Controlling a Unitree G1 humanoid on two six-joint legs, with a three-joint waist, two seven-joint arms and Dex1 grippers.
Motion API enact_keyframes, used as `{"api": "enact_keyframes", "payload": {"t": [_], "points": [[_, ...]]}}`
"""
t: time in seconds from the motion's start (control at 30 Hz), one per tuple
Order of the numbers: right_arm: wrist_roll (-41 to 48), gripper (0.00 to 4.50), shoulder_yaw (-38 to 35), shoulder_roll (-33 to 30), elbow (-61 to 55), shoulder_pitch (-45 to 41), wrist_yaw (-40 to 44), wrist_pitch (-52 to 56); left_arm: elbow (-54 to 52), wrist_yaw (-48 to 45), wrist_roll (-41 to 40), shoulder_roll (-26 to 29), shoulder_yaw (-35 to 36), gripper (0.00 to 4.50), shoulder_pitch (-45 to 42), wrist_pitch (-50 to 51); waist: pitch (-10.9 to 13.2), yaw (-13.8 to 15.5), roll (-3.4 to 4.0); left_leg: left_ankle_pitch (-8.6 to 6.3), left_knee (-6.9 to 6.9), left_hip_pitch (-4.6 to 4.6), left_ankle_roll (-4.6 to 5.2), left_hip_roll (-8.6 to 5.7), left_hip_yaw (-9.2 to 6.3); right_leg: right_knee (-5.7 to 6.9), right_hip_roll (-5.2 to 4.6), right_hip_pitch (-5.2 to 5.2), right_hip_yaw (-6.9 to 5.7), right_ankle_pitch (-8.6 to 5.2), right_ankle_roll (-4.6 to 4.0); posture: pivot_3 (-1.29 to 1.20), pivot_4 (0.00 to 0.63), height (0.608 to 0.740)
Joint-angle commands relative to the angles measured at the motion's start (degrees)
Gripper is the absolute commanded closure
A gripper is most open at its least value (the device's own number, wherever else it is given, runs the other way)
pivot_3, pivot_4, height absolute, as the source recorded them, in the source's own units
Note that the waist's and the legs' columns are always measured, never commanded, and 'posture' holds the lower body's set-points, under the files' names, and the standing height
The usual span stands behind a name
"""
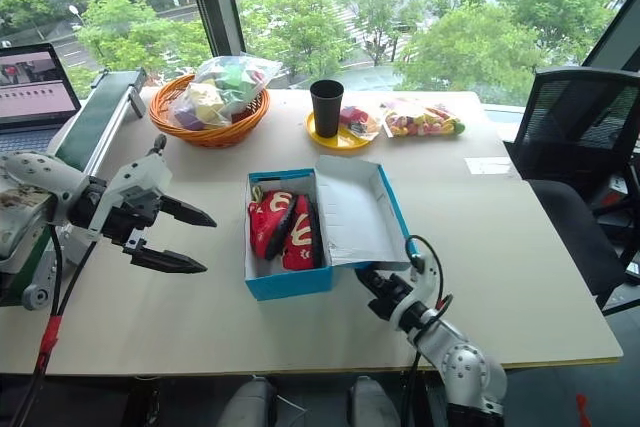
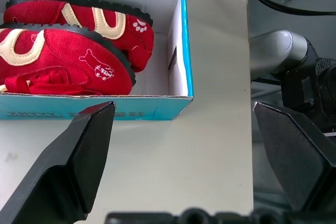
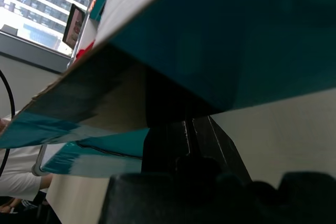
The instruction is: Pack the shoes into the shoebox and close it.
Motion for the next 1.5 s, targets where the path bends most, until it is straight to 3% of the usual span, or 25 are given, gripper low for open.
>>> {"api": "enact_keyframes", "payload": {"t": [0.03, 0.17, 0.37, 0.5, 0.67, 0.87, 1.0, 1.07, 1.23, 1.33, 1.43, 1.5], "points": [[8.2, 4.49, -3.2, -2.2, -5.6, -4.0, 0.9, 0.9, 0.7, -0.5, 0.6, 1.1, 1.5, 0.00, -0.1, -1.5, 0.0, -0.6, 0.03, 0.00, -0.02, 0.00, 0.00, 0.00, 0.01, 0.01, 0.00, -0.01, 0.03, 0.00, 0.00, 0.00, 0.150, 0.734], [14.2, 4.49, -3.6, -3.9, -7.0, -8.5, -1.3, 2.4, -1.8, 0.9, -0.7, 1.2, 3.1, 0.00, 2.5, -0.2, 0.0, -0.7, 0.04, 0.00, -0.07, 0.01, 0.00, 0.00, 0.00, 0.01, 0.00, -0.01, 0.03, 0.00, 0.00, 0.00, 0.150, 0.734], [19.2, 4.49, 3.2, -6.4, -10.2, -14.5, -5.9, 9.2, -4.7, 3.0, -1.9, 2.9, 6.8, 0.00, 6.5, 1.6, 0.0, -0.5, 0.06, 0.00, -0.05, 0.00, 0.00, 0.00, -0.01, 0.01, 0.01, -0.02, 0.03, -0.01, -0.01, 0.00, 0.150, 0.734], [19.8, 4.49, 10.7, -3.9, -7.6, -17.1, -7.9, 13.3, -6.1, 6.5, -1.9, 3.8, 10.2, 0.00, 10.1, 1.7, 0.0, -0.4, 0.06, 0.00, -0.07, 0.00, 0.01, 0.01, -0.01, 0.01, 0.01, -0.03, 0.03, -0.01, -0.01, 0.00, 0.150, 0.734], [13.7, 4.49, 15.3, -5.3, 1.9, -23.1, -3.9, 13.1, -12.7, 9.5, -5.3, 4.6, 16.1, 0.00, 17.3, 5.7, 0.1, -0.3, 0.07, 0.00, -0.01, -0.02, 0.01, -0.01, 0.01, -0.02, -0.02, -0.02, 0.04, 0.00, -0.01, 0.00, 0.150, 0.734], [4.4, 4.49, 19.7, -4.5, 18.5, -39.7, 5.4, 9.3, -19.3, 14.4, -8.3, 3.8, 23.4, 0.00, 26.4, 9.6, 0.1, -0.5, 0.09, 0.00, -0.05, 0.03, 0.01, 0.02, -0.01, 0.04, 0.01, -0.04, -0.01, 0.00, -0.02, 0.00, 0.150, 0.734], [-5.6, 4.49, 25.0, -2.3, 30.6, -49.0, 11.1, 3.3, -23.3, 19.6, -10.2, 1.0, 26.7, 0.00, 30.4, 12.3, 0.1, -0.9, 0.10, 0.00, -0.07, 0.02, 0.01, 0.02, 0.02, 0.03, 0.01, -0.07, 0.02, 0.00, -0.03, 0.00, 0.150, 0.734], [-13.8, 4.49, 32.6, 0.8, 37.9, -51.9, 13.3, -0.5, -28.6, 24.7, -11.8, -3.2, 28.3, 0.00, 34.5, 14.5, 0.1, -1.1, 0.11, 0.00, -0.08, -0.01, 0.00, 0.02, 0.00, 0.03, 0.01, -0.11, -0.01, 0.01, -0.04, 0.00, 0.150, 0.734], [-23.2, 4.49, 36.6, 6.2, 51.9, -54.0, 17.1, -4.8, -34.4, 31.4, -13.5, -7.5, 30.4, 0.00, 39.2, 17.1, 0.0, -1.6, -0.03, -0.01, -0.05, 0.01, 0.00, 0.01, 0.00, 0.15, -0.02, -0.12, 0.02, 0.24, -0.44, 0.00, 0.150, 0.734], [-29.4, 4.49, 39.2, 7.0, 56.2, -53.0, 19.1, -10.5, -36.7, 33.6, -14.4, -8.2, 30.5, 0.00, 41.0, 17.2, -0.1, -1.7, -0.08, -0.02, -0.10, 0.62, -0.02, 0.01, 0.02, 0.16, -0.01, 0.36, 0.02, 0.10, -0.24, 0.00, 0.150, 0.734], [-31.1, 4.49, 37.4, 6.3, 54.4, -51.9, 21.1, -13.0, -36.2, 35.6, -14.6, -9.0, 30.1, 0.00, 40.6, 16.5, -0.1, -1.9, -0.04, -0.04, -0.23, 1.38, -0.05, 0.03, 0.05, 0.09, -0.01, 1.02, 0.05, -0.08, -0.15, 0.00, 0.150, 0.734], [-29.5, 4.49, 34.7, 3.6, 44.5, -50.4, 23.3, -14.0, -34.8, 37.0, -14.3, -9.8, 28.7, 0.00, 39.2, 15.6, -0.1, -1.8, -0.05, -0.04, -0.27, 1.50, -0.06, 0.03, 0.02, 0.12, -0.01, 1.08, 0.05, -0.10, -0.19, 0.00, 0.150, 0.734]]}}
